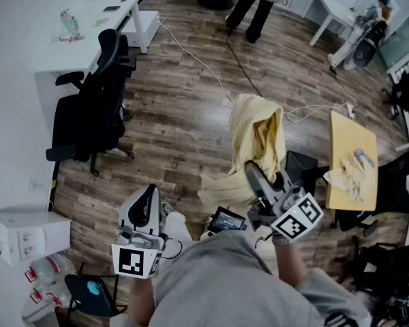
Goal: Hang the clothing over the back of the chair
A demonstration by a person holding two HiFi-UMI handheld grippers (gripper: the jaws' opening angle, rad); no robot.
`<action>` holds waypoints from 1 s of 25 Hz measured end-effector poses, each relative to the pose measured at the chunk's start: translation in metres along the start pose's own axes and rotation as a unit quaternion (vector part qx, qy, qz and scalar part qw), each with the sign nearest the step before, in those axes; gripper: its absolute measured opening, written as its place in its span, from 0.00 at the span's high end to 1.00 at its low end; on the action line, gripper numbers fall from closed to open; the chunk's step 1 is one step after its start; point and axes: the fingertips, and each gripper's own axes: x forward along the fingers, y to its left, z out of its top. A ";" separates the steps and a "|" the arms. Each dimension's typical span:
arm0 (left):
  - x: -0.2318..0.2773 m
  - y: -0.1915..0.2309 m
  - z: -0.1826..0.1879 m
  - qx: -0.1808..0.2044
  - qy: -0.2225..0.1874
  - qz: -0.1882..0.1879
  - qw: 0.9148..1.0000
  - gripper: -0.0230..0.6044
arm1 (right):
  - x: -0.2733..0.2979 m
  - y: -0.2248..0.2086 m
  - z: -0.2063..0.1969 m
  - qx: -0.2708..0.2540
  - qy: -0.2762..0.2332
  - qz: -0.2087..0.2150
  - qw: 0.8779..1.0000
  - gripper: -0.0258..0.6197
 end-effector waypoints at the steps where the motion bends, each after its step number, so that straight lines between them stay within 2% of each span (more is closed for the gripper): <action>1: -0.001 -0.007 -0.002 0.002 0.000 0.002 1.000 0.91 | -0.009 -0.004 0.000 -0.002 -0.001 -0.003 1.000 0.77; 9: -0.008 -0.049 0.001 0.007 -0.010 0.018 1.000 0.91 | -0.085 -0.019 0.019 -0.022 -0.020 -0.022 0.999 0.77; 12: 0.001 -0.067 0.004 0.023 -0.010 0.009 1.000 0.91 | -0.107 -0.029 0.026 -0.030 -0.022 -0.036 0.999 0.77; 15: 0.007 -0.083 -0.001 0.042 0.008 -0.002 0.999 0.91 | -0.119 -0.038 0.028 -0.039 -0.024 -0.050 0.998 0.77; 25: 0.018 -0.082 -0.010 0.017 0.008 -0.014 1.000 0.91 | -0.122 -0.046 0.014 -0.055 0.002 -0.072 0.996 0.77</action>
